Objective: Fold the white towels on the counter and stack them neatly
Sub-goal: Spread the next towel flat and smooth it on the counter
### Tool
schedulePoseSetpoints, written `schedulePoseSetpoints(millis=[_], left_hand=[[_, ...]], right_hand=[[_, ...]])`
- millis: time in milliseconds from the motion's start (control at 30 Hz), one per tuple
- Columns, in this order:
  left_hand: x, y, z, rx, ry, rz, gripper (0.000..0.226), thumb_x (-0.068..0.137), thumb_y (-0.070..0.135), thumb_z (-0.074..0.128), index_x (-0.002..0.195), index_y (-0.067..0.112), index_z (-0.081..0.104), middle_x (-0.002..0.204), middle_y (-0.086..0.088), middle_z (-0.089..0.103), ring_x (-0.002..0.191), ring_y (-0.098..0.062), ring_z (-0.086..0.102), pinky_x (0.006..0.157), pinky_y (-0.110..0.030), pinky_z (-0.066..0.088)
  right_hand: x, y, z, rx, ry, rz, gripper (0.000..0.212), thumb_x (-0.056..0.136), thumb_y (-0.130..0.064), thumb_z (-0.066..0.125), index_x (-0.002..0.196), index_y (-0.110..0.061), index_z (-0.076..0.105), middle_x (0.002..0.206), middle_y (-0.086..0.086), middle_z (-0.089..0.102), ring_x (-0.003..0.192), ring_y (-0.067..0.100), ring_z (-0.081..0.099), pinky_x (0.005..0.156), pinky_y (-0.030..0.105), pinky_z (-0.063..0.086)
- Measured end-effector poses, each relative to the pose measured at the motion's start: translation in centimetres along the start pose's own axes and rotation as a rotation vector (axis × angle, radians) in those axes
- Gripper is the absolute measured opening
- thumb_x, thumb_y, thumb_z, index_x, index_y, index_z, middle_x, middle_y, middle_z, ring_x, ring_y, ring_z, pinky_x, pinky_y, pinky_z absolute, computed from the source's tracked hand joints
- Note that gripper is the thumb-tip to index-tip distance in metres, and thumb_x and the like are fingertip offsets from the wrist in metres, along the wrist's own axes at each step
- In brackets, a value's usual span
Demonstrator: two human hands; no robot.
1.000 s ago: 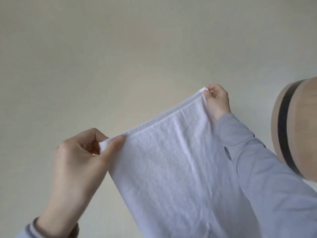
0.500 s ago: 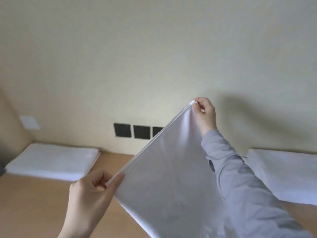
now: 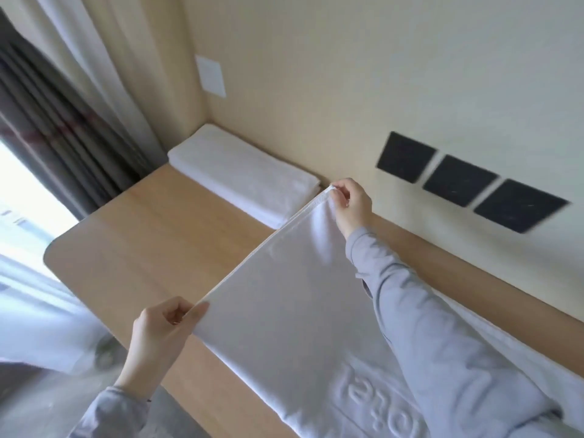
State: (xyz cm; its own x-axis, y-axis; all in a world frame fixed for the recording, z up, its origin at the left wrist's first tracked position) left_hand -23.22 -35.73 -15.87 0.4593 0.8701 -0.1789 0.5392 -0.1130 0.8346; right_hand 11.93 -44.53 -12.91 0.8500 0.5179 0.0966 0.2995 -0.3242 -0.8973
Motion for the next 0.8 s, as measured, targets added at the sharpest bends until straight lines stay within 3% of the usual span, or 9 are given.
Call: schedulePoseSetpoints(millis=[67,167,300,367,433,500,600,700,800], left_hand=[[1.2,-2.9,0.3,0.028,-0.011,-0.076,0.021,0.080,0.024,0.072,0.062,0.014,0.069,0.063,-0.012,0.065,0.069,-0.033,0.061,0.065,-0.032,0.044],[2.3,-6.5,0.9,0.093,0.016,-0.179,0.023,0.081,0.024,0.072,0.059,0.019,0.068,0.059,-0.006,0.065,0.064,-0.026,0.057,0.058,-0.023,0.039],[2.9,-8.7,2.2,0.233,0.030,-0.255,0.023,0.081,0.022,0.071,0.058,0.023,0.065,0.058,0.002,0.065,0.063,-0.023,0.057,0.055,-0.013,0.038],[3.1,-8.2,2.9,0.347,0.063,-0.185,0.017,0.080,0.014,0.072,0.066,0.020,0.065,0.067,-0.001,0.065,0.070,-0.028,0.058,0.062,-0.023,0.041],[3.1,-7.0,3.9,0.458,0.128,-0.079,0.008,0.080,0.010,0.069,0.087,0.011,0.067,0.082,-0.008,0.065,0.081,-0.037,0.057,0.069,-0.038,0.042],[3.3,-5.9,5.4,0.535,0.116,-0.025,0.032,0.083,0.030,0.055,0.105,0.008,0.065,0.091,-0.009,0.064,0.087,-0.037,0.057,0.072,-0.043,0.042],[4.0,-4.3,7.8,0.567,0.033,0.014,0.068,0.077,0.058,0.029,0.112,0.010,0.061,0.096,-0.007,0.062,0.094,-0.035,0.056,0.078,-0.044,0.042],[4.8,-4.3,9.0,0.604,0.011,0.039,0.086,0.079,0.075,0.011,0.101,0.009,0.061,0.091,-0.008,0.061,0.091,-0.034,0.057,0.076,-0.042,0.043],[4.9,-4.4,9.3,0.628,0.069,0.119,0.080,0.090,0.064,0.007,0.084,0.005,0.060,0.078,-0.010,0.059,0.075,-0.035,0.059,0.063,-0.042,0.045]], right_hand=[[0.6,1.2,3.7,-0.055,-0.056,0.006,0.014,0.086,-0.007,0.052,0.095,-0.009,0.063,0.087,0.004,0.061,0.080,0.018,0.055,0.071,0.014,0.041],[1.1,3.6,8.1,-0.120,-0.126,0.003,0.015,0.087,-0.002,0.052,0.098,0.000,0.062,0.098,0.016,0.064,0.096,0.030,0.058,0.090,0.036,0.045],[1.4,6.0,10.4,-0.291,-0.096,-0.084,0.019,0.089,-0.006,0.052,0.105,-0.005,0.061,0.105,0.010,0.064,0.102,0.029,0.057,0.092,0.041,0.041],[1.4,6.5,10.4,-0.394,-0.053,-0.139,0.024,0.091,-0.015,0.053,0.113,-0.008,0.058,0.110,0.006,0.062,0.103,0.027,0.056,0.090,0.041,0.037],[1.2,6.9,9.6,-0.432,0.000,-0.164,0.030,0.093,-0.025,0.053,0.118,-0.008,0.055,0.113,0.007,0.060,0.101,0.028,0.057,0.088,0.041,0.037],[0.4,7.9,7.8,-0.417,0.041,-0.135,0.035,0.094,-0.027,0.051,0.121,-0.006,0.054,0.115,0.012,0.060,0.101,0.033,0.057,0.092,0.047,0.039],[-1.8,10.6,4.0,-0.559,0.097,-0.101,0.036,0.092,-0.022,0.054,0.121,-0.001,0.054,0.109,0.021,0.061,0.100,0.042,0.055,0.088,0.053,0.041],[-3.7,12.3,1.2,-0.741,0.137,-0.075,0.035,0.090,-0.027,0.056,0.114,-0.001,0.059,0.099,0.022,0.061,0.089,0.042,0.056,0.079,0.050,0.043],[-3.7,13.0,0.7,-0.777,0.116,-0.093,0.029,0.088,-0.025,0.060,0.101,0.000,0.063,0.092,0.022,0.058,0.083,0.042,0.055,0.072,0.049,0.045]])
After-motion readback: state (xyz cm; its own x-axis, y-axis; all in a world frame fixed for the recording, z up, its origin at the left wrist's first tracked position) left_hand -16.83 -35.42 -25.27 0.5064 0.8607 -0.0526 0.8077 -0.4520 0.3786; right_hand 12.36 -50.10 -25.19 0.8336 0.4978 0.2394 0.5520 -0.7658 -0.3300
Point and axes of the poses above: each hand's wrist, its own x-axis towards the middle knuckle, its own z-axis out of the palm, y = z × x, the point moved 5 cm from there along x, towards the middle knuckle
